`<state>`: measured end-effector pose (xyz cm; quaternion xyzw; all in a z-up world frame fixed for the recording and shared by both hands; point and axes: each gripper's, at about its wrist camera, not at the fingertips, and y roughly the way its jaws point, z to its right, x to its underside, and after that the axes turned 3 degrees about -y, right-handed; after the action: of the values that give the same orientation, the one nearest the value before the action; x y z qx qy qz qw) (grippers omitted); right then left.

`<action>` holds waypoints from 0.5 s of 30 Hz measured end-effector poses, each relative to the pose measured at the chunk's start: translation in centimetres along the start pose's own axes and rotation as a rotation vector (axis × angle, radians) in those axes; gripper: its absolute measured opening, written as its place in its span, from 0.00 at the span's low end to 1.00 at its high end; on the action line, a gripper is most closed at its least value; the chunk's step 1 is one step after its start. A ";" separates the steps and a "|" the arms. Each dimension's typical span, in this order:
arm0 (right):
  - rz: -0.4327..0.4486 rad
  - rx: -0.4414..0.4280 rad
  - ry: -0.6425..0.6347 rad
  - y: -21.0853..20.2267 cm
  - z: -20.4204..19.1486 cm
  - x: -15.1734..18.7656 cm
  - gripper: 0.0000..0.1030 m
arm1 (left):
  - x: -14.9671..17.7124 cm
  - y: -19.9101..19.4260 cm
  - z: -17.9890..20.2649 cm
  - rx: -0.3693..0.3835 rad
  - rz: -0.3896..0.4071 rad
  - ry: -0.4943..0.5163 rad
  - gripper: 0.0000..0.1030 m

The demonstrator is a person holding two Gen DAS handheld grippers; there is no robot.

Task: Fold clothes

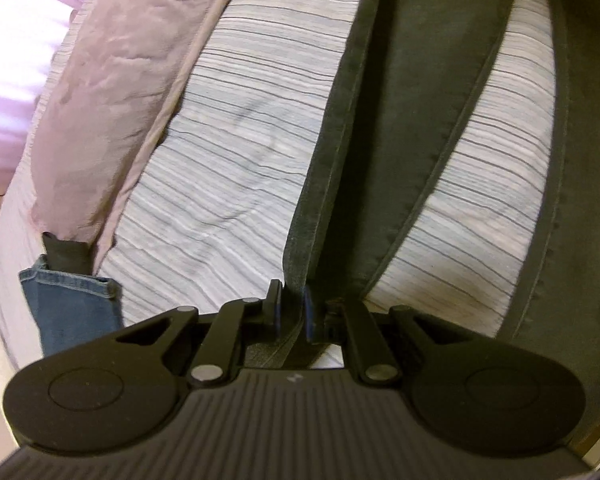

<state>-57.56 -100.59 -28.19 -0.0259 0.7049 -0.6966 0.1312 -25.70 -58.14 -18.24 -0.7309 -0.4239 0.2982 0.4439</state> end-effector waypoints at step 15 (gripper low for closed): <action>0.293 0.712 0.217 -13.7 -29.5 10.9 0.11 | 8.0 -11.6 6.4 0.141 0.103 -0.033 0.07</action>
<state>-76.56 -74.56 -16.38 0.1958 0.4254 -0.8699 0.1550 -31.28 -45.64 -11.00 -0.7138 -0.3711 0.3616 0.4713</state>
